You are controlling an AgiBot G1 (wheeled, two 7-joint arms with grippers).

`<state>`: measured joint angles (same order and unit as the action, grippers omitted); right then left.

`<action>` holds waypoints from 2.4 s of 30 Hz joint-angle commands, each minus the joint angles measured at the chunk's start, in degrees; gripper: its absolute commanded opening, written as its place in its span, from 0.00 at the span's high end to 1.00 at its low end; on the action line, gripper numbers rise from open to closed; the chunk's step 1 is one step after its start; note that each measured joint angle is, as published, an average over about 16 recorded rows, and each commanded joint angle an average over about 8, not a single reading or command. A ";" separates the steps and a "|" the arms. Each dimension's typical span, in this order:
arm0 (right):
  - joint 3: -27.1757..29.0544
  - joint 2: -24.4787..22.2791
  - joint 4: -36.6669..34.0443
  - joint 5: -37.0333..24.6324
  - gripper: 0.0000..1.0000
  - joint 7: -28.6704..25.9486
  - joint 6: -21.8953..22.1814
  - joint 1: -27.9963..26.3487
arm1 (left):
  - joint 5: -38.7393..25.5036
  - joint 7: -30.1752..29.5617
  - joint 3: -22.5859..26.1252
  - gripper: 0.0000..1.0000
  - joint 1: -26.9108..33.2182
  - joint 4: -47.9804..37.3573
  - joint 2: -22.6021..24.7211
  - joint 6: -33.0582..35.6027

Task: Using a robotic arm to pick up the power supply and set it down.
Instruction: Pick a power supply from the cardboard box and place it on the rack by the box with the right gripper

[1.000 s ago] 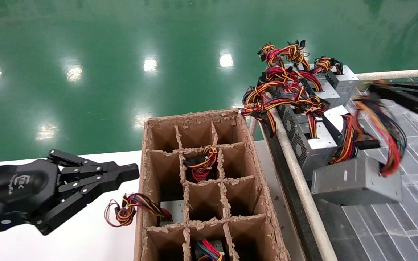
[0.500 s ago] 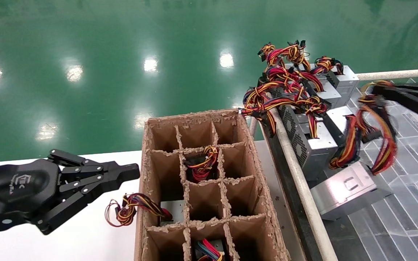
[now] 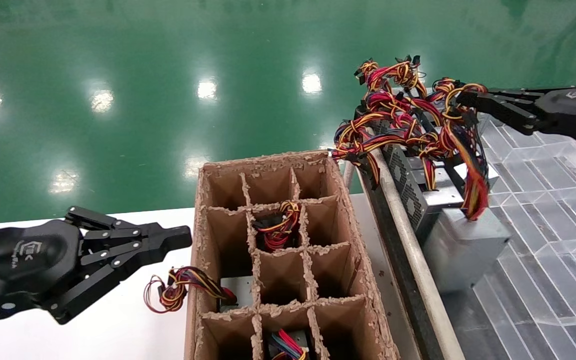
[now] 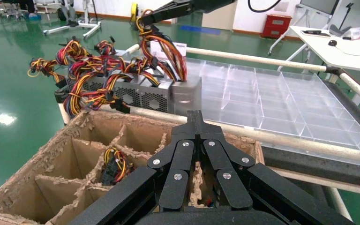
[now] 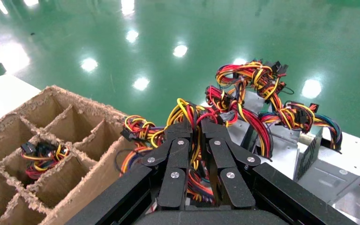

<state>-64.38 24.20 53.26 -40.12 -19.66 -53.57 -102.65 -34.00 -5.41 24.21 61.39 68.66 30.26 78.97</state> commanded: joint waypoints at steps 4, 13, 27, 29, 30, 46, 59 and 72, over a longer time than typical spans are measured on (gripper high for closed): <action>1.01 0.45 -0.30 2.17 1.00 1.60 -0.01 0.75 | 0.00 0.00 0.00 1.00 0.00 0.00 0.00 0.00; 0.19 1.64 -0.85 1.71 1.00 1.78 0.33 1.94 | 0.00 0.00 0.00 1.00 0.00 0.00 0.00 0.00; -0.51 3.18 -1.16 0.50 0.00 0.94 0.18 1.27 | 0.00 0.00 0.00 1.00 0.00 0.00 0.00 0.00; -0.66 3.33 -0.81 0.10 0.00 0.85 0.23 1.08 | 0.00 0.00 0.00 1.00 0.00 0.00 0.00 0.00; -0.76 3.39 -0.56 -0.17 0.00 0.79 0.23 0.94 | 0.00 0.00 0.00 1.00 0.00 0.00 0.00 0.00; -4.50 0.34 6.85 -12.52 0.00 -5.82 1.63 -5.47 | 0.00 0.00 0.00 1.00 0.00 0.00 0.00 0.00; -6.60 -0.89 12.24 -19.68 0.00 -13.76 2.03 -9.28 | 0.00 0.00 0.00 1.00 0.00 0.00 0.00 0.00; -5.35 0.00 7.99 -10.25 0.00 -17.65 -5.36 -8.73 | 0.00 0.00 0.00 1.00 0.00 0.00 0.00 0.00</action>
<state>-69.35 24.19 61.54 -50.64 -35.91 -58.43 -111.48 -34.00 -5.41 24.21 61.39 68.66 30.26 78.97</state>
